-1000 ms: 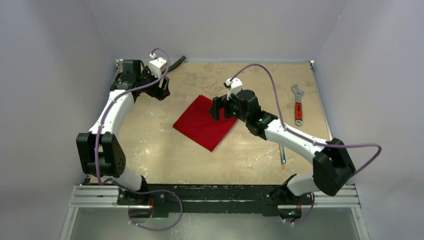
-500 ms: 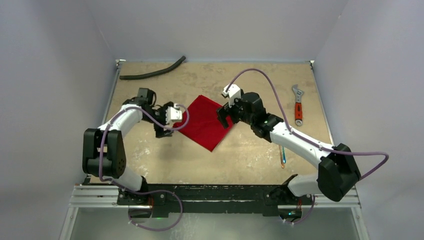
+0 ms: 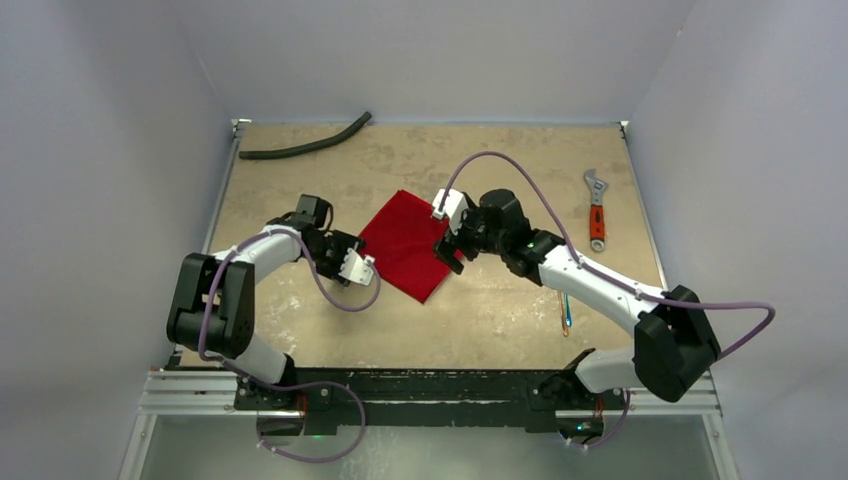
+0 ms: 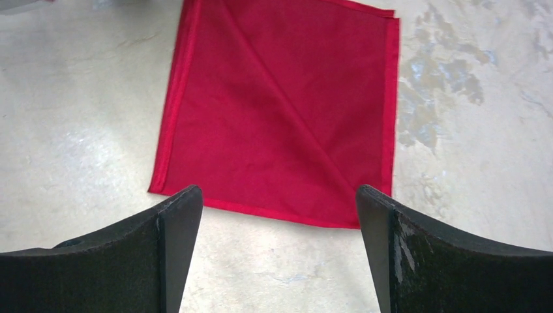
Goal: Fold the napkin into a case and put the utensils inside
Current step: Pick up the upper triangle-folded napkin from the center of the board.
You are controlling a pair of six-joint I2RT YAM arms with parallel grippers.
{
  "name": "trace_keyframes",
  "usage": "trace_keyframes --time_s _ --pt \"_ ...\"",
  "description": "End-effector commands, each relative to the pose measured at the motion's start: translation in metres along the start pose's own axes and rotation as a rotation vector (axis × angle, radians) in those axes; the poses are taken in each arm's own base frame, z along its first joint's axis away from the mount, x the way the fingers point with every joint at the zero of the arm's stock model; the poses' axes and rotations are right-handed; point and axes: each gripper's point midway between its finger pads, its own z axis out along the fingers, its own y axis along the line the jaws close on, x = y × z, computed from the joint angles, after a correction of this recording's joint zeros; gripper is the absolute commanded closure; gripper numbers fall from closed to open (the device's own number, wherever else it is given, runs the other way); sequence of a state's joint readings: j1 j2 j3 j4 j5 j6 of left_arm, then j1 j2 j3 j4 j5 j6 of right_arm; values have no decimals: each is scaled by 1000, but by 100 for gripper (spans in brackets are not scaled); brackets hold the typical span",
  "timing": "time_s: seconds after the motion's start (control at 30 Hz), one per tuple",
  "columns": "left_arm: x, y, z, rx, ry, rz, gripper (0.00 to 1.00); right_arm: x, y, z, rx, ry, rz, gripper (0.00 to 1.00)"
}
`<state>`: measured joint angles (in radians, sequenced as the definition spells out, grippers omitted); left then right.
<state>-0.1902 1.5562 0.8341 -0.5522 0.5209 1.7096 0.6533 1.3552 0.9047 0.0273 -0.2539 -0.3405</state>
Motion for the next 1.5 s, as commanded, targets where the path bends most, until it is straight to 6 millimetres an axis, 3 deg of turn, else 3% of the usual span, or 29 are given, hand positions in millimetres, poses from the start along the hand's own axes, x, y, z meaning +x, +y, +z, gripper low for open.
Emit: trace_keyframes --time_s 0.0,0.1,0.23,0.3,0.33,0.4,0.43,0.63,0.8,1.0,1.1,1.23,1.47 --pt "10 19 7 -43 63 120 47 -9 12 -3 -71 -55 -55 10" --pt "13 22 13 -30 83 107 54 -12 13 -2 -79 -65 -45 12" --pt "19 15 20 19 112 104 56 -10 22 -3 -121 -62 -27 13" --pt "20 11 23 38 119 108 62 -10 26 -4 -145 -61 -27 12" --pt "21 9 25 48 125 108 70 -11 29 -5 -163 -62 -30 12" --pt "20 9 27 48 127 86 96 -10 38 -6 -220 -52 -33 10" --pt "19 10 27 46 121 75 100 -8 44 -7 -256 -42 -32 9" --pt "14 2 27 59 99 11 100 4 57 3 -324 24 -63 6" --pt "3 -15 21 88 64 -66 100 20 66 20 -293 81 -112 6" --pt "-10 -34 9 91 47 -151 100 37 91 45 -301 130 -142 6" --pt "-13 -39 3 71 53 -186 100 44 98 53 -299 135 -139 1" --pt "-11 -46 0 72 79 -226 100 56 108 57 -297 167 -176 2" --pt "-3 -49 0 54 119 -248 100 73 108 61 -296 236 -259 8"
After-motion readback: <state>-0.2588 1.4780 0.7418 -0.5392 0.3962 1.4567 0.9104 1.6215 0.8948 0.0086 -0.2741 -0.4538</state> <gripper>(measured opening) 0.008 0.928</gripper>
